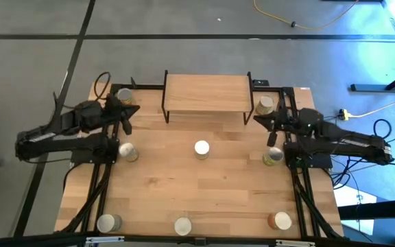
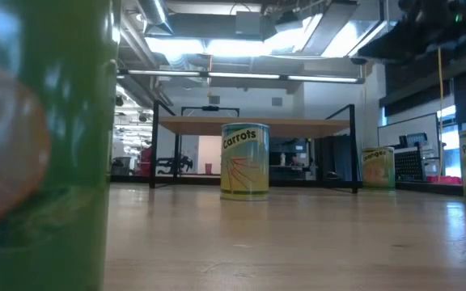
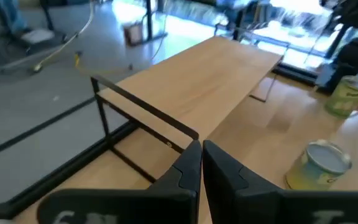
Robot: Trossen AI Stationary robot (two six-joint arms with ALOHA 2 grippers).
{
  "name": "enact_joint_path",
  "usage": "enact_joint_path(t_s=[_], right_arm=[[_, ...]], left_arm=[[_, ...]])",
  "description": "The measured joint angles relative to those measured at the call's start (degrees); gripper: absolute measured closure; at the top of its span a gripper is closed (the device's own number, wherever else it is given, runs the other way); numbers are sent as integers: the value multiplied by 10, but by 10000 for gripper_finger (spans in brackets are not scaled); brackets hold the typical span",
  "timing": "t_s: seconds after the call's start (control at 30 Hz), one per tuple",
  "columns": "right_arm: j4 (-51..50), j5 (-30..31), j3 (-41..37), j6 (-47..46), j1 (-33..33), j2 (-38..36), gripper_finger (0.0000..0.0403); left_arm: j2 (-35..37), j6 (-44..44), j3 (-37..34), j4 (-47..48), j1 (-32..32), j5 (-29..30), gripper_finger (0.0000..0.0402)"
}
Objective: Pick and place cans onto a shelf
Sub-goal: Put the top canned pineapples on the shelf
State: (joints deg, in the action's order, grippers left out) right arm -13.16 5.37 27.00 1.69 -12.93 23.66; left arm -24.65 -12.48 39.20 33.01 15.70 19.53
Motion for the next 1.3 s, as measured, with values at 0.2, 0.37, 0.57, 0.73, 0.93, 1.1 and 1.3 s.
enact_joint_path(t_s=[0.2, 0.37, 0.57, 0.73, 0.93, 1.1, 1.3], right_arm=[[-101, 0, 116, 2, 0, 29, 374], [-152, 0, 164, 18, 0, 48, 374], [-160, 1, 169, 19, 0, 68, 374], [-160, -1, 169, 19, 0, 83, 374], [-160, -10, 169, 2, 0, 93, 374], [-159, -9, 169, -30, 0, 92, 374], [-158, -9, 169, -66, 0, 92, 374]], left_arm=[[-123, -25, 149, 119, 0, 39, 392], [-186, -82, 247, 205, 0, 34, 392], [-215, -139, 303, 266, 0, 7, 373], [-223, -193, 309, 318, 0, 3, 339], [-225, -291, 310, 350, 9, -2, 324], [-230, -325, 310, 358, 39, -1, 325], [-260, -391, 310, 394, 100, 20, 326]])
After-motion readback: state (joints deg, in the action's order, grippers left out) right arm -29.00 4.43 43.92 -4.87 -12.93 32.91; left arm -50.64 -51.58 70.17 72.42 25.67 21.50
